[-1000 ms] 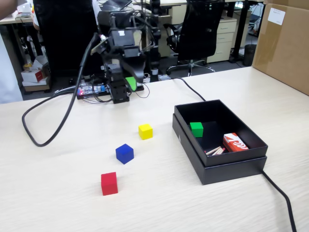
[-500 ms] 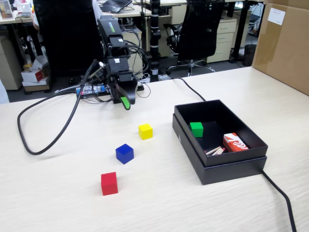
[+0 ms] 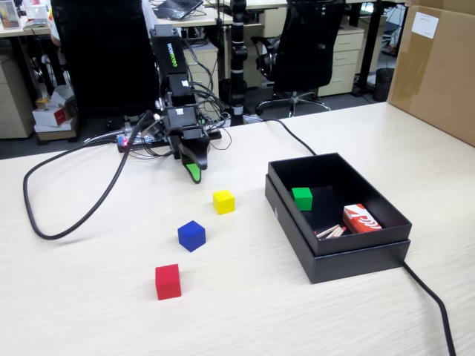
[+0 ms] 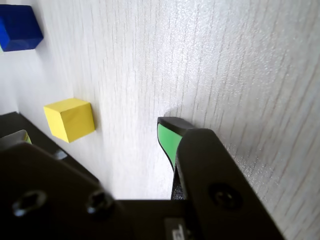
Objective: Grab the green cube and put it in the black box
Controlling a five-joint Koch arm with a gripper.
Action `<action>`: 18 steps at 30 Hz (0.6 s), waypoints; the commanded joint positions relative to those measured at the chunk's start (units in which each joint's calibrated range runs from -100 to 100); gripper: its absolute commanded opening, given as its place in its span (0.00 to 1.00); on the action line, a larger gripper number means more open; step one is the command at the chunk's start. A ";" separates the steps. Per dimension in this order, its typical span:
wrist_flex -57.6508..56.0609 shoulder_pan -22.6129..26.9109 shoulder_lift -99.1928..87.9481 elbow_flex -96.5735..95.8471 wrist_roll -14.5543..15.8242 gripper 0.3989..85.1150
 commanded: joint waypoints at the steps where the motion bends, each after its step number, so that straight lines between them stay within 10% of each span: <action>1: 1.15 -0.05 -0.26 -2.90 -0.49 0.60; 18: 3.05 -0.78 -0.26 -6.34 -2.05 0.59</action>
